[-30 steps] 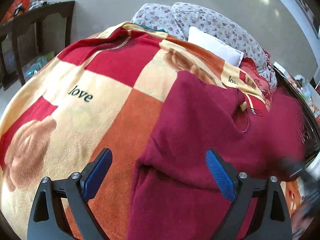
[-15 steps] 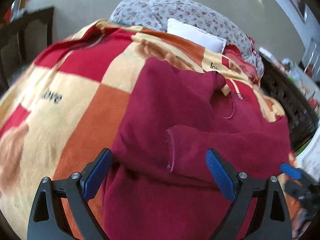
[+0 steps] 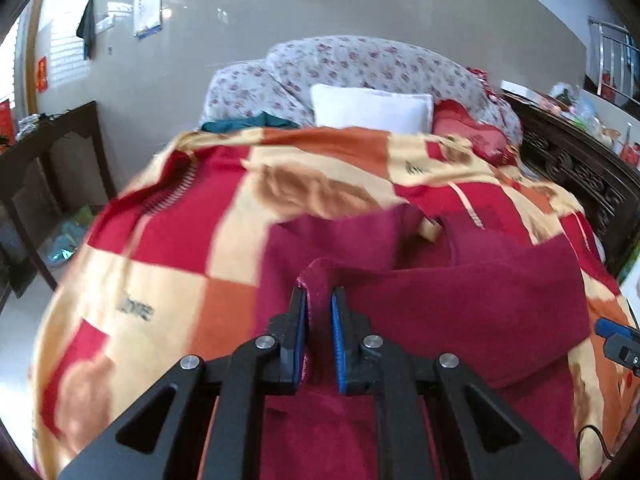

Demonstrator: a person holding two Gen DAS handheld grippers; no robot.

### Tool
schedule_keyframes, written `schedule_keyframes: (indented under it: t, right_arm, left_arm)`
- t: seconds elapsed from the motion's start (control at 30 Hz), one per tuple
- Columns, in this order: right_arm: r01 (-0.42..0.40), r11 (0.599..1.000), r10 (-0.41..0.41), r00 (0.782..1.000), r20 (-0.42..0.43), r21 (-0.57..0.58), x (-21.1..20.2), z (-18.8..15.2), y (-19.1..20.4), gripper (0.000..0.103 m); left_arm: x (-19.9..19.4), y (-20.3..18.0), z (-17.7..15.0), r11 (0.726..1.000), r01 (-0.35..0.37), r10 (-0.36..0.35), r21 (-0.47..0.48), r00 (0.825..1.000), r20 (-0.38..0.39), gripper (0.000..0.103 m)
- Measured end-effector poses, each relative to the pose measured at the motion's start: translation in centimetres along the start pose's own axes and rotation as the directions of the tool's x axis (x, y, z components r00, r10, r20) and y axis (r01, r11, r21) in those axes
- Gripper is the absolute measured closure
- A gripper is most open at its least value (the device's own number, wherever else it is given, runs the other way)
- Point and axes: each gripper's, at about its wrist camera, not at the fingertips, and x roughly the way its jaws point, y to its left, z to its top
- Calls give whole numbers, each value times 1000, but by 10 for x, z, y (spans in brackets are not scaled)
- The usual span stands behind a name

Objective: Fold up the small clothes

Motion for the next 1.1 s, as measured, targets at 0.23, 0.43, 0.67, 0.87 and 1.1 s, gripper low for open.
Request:
schedule_keyframes:
  t: [0.23,0.43,0.67,0.87,1.1]
  right_arm:
    - [136,991,-136,991,-1,-19,29,32,-6,50]
    - [283,959,-279,946,-165,1,75,33,-49,95]
    - [243,961,-257,961,-105,-129,32,26,-15,95]
    - [329,917,-373,908,-192,-225,54,-9,-31,98]
    - [266,943,-294,947,-127,-203,19,3,-6,93]
  left_arm:
    - [46,26,-13,997,-77,74,-19,987,-142,91]
    - [62,20,-23,996,-83,81,-7,985,-154,91]
    - [64,18,-24,997,-75,72,-10,986,-147,86]
    - [59,22,-23,997,-64,59,-33,987,-148,50]
    - [22,19,-25,993,-116,116,9,992,-38,24]
